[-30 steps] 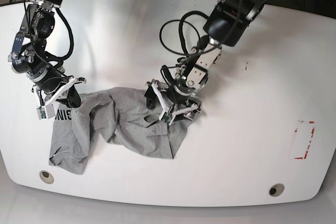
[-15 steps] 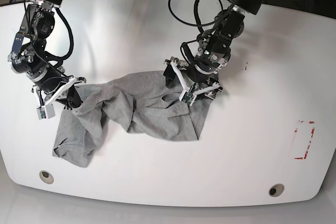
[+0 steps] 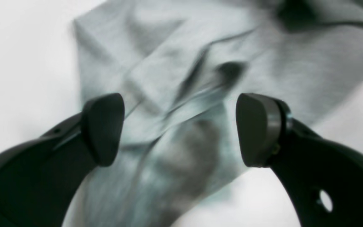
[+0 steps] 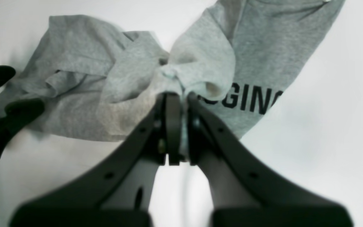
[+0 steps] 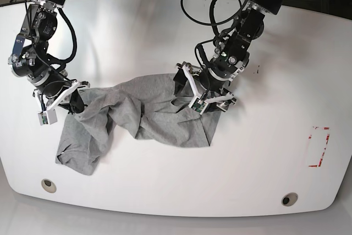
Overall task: Layout the t-shirt on the table in an organized manner, then fold the t-shirt properly
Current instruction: 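Drag the shirt with the left gripper toward the red marker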
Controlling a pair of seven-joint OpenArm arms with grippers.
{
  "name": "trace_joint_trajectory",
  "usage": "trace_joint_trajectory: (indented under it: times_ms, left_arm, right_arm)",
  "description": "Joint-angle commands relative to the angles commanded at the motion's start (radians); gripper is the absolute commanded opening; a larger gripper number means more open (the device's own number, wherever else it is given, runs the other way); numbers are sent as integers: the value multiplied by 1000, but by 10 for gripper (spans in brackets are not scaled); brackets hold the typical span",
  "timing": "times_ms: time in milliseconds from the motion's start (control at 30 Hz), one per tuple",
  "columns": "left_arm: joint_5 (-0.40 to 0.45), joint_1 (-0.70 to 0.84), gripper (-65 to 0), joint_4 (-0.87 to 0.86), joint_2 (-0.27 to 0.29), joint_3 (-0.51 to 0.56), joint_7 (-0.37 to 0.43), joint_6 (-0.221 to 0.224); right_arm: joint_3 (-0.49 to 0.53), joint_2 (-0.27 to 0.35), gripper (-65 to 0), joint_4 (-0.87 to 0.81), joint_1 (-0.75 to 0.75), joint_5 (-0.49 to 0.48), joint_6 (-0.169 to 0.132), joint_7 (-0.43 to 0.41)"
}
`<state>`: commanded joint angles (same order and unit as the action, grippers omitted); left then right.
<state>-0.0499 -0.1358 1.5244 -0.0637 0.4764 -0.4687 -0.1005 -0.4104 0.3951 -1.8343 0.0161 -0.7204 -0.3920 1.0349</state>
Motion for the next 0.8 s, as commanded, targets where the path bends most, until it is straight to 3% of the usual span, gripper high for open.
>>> trace_joint_trajectory:
  times_ms: [267, 533, 800]
  left_arm:
    - [3, -95, -127, -112, 71, 35, 2, -12]
    - [2, -155, -126, -230, 72, 114, 32, -12]
    - [3, -152, -126, -236, 66, 110, 41, -12]
  right_arm:
    - [0, 0, -650, 3, 3, 2, 0, 0]
    - [0, 0, -650, 3, 3, 2, 0, 0]
    - [0, 0, -650, 3, 2, 2, 0, 0]
